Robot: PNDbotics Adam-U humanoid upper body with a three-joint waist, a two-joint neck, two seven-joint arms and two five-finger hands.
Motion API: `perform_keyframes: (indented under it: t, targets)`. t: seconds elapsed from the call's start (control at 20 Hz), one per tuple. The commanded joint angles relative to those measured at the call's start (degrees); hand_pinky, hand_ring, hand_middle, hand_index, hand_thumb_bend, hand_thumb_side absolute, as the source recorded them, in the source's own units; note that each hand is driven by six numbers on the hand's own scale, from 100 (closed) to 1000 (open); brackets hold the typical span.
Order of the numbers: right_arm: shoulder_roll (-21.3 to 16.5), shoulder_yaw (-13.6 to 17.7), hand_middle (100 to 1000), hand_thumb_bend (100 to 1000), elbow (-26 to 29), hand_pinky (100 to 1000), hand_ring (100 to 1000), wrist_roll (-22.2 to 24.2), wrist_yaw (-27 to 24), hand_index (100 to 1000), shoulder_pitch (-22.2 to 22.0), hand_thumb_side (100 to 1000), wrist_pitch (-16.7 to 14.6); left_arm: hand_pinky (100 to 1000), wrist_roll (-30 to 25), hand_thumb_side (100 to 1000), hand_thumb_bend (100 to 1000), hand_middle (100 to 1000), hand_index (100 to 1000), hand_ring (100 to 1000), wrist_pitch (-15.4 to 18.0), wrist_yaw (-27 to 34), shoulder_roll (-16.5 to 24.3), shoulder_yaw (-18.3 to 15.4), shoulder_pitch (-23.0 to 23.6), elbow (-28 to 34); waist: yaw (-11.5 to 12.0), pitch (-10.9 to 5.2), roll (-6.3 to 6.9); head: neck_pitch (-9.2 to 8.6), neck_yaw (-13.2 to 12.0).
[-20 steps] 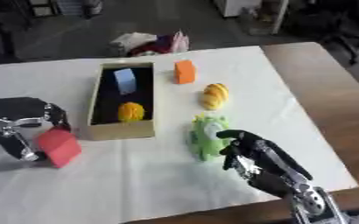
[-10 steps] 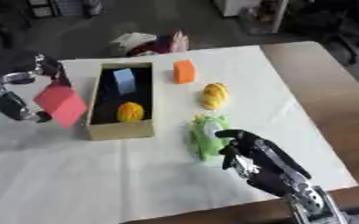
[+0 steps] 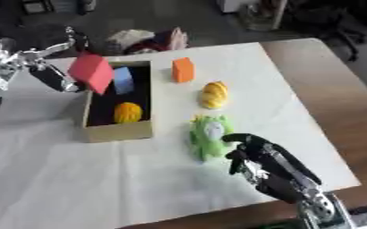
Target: Pick up objects on the table and place them in the box.
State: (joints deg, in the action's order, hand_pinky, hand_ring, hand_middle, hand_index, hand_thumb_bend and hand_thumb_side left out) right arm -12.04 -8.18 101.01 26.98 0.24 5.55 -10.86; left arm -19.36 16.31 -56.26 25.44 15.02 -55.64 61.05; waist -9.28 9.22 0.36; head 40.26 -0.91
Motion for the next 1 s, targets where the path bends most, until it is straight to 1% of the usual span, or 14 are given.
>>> perform_keyframes:
  t: [0.05,0.15,0.25,0.4,0.5,0.6,0.65,0.75,0.85,1.0]
  targets:
    - [-0.2,-0.1,355,100,0.9,759,465,0.3,-0.6,828,0.9,572,-0.1,756,3.2,139,513,681,779,677,-1.2,-2.9,-1.4,-1.5,-2.0,-2.3,-0.4,-0.46,-0.29,-0.72,-0.5]
    - [-0.1,-0.1,354,100,0.9,759,464,0.4,-0.7,828,1.0,572,0.0,756,4.1,163,529,693,786,683,-1.5,-2.9,-2.4,-1.5,-2.0,-3.4,-0.7,-0.26,-0.42,-0.92,-0.5]
    - [-0.1,-0.1,354,100,0.9,759,464,0.3,-0.7,828,1.1,571,0.0,772,4.0,249,594,738,810,718,-1.3,-2.9,-2.7,-1.1,-1.8,-3.7,-0.8,-0.2,-0.49,-0.97,-0.4]
    - [0.0,0.0,354,100,0.9,759,464,0.3,-0.7,828,1.2,576,0.0,805,1.6,330,658,791,846,765,-0.6,-4.0,-2.4,-0.2,-1.4,-3.1,-0.7,-0.19,-0.48,-1.06,-0.2]
    - [0.1,0.1,354,100,0.9,759,464,0.2,-0.6,828,1.1,576,0.0,807,0.2,343,663,795,851,768,-0.3,-4.2,-1.7,-0.1,-0.8,-2.2,-0.6,-0.21,-0.41,-1.05,0.0]
    - [0.1,0.3,354,100,1.0,759,464,0.1,-0.5,828,1.2,574,0.0,804,-0.1,347,658,790,847,762,-0.3,-3.2,-0.6,-0.3,-0.2,-0.6,-0.4,-0.23,-0.33,-1.13,0.3]
    - [0.1,0.4,354,100,1.0,760,464,0.0,-0.4,828,1.2,572,-0.1,797,0.1,347,649,778,842,749,-0.3,-1.7,0.2,-0.4,0.2,0.7,-0.2,-0.25,-0.28,-1.15,0.6]
    - [0.0,0.7,354,100,1.0,760,464,-0.3,-0.2,829,1.2,571,-0.1,791,1.2,337,630,765,835,736,-0.7,3.0,2.7,-0.7,1.5,5.1,0.2,-0.28,-0.12,-1.19,1.0]
    - [-0.4,1.0,353,100,1.0,760,464,-0.6,0.2,830,1.4,564,-0.2,780,2.7,330,609,747,823,716,-1.8,9.4,6.3,-1.2,3.4,11.7,0.7,-0.36,0.1,-1.12,1.4]
    - [-1.6,1.8,354,100,1.0,761,464,-1.4,1.0,832,2.4,552,-0.3,762,5.3,313,585,723,809,689,-5.0,21.2,12.1,-3.8,8.7,23.5,1.7,-0.5,0.43,-1.09,2.1]
